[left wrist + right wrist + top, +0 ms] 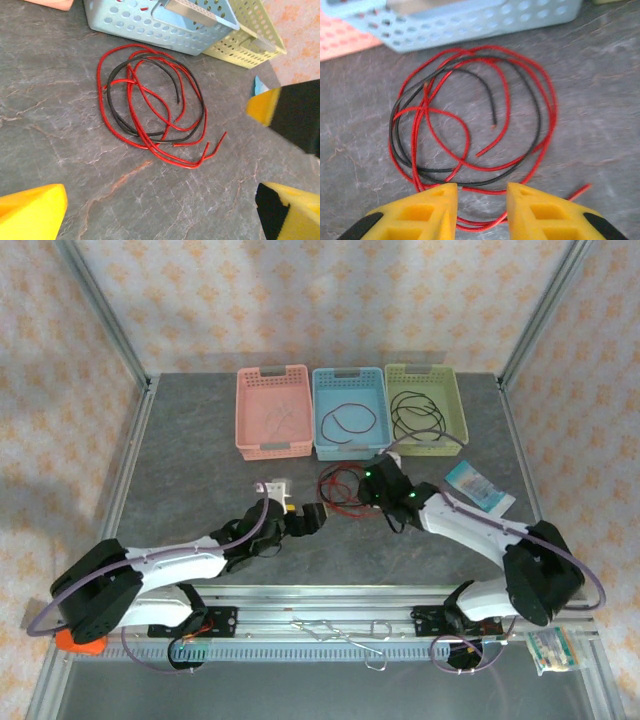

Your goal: Untangle the cables

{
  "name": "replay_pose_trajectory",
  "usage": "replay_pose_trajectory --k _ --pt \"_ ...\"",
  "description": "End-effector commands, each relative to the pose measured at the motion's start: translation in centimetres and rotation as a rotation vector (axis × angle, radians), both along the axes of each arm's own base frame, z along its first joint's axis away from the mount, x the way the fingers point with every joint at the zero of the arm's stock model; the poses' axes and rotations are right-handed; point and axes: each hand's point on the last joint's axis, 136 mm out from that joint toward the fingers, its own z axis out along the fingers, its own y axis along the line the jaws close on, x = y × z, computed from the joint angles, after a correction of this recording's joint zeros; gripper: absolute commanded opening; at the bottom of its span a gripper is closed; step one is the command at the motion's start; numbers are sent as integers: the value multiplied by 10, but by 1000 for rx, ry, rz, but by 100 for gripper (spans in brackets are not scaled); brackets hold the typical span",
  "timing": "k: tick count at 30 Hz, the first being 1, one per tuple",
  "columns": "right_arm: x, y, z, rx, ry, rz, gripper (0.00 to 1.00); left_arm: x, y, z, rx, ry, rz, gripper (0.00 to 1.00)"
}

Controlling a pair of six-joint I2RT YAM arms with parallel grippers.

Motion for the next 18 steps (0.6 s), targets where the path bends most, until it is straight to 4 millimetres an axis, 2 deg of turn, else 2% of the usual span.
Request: replay_pose_trajectory --k 1,5,9,14,18 --pt "9 22 -2 -38 -23 36 31 3 6 23 -148 -37 51 99" --pt "13 47 -16 -76 12 87 31 2 23 27 -196 -40 68 99" --pt "20 61 -32 -102 45 88 28 4 41 28 -229 -42 94 99" --pt "31 69 -48 -132 73 67 26 6 55 29 -259 -44 115 98" --pt "38 72 -57 -158 82 50 28 6 58 29 -256 -42 117 98"
